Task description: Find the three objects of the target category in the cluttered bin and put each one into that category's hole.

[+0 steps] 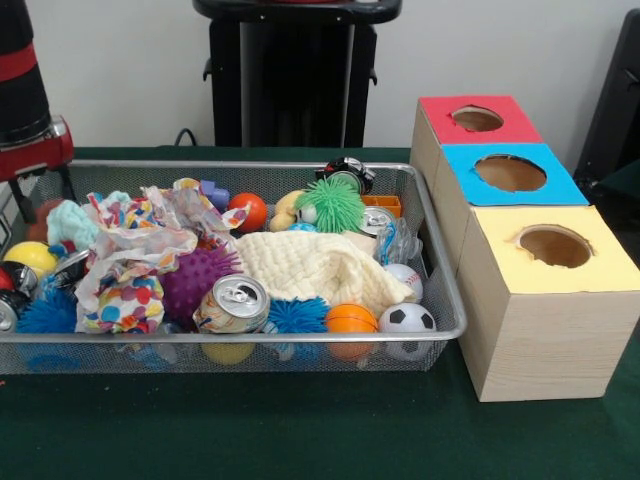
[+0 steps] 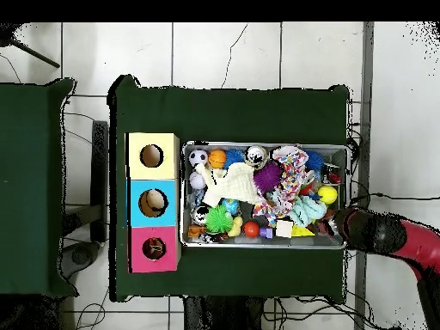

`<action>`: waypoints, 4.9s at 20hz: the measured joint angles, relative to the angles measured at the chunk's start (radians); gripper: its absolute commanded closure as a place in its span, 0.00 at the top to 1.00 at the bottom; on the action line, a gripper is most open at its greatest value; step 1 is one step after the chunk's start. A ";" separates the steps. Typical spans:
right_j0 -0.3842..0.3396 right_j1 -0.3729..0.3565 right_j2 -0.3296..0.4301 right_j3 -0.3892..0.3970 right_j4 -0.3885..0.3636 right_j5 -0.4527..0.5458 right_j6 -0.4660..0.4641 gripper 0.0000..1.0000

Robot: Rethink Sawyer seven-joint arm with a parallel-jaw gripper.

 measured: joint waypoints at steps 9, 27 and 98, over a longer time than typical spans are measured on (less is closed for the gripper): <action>-0.024 0.036 0.044 -0.070 -0.004 0.000 0.000 0.00; -0.025 0.041 0.050 -0.064 -0.005 0.003 0.000 1.00; -0.077 0.105 0.033 -0.025 -0.048 -0.010 0.000 0.00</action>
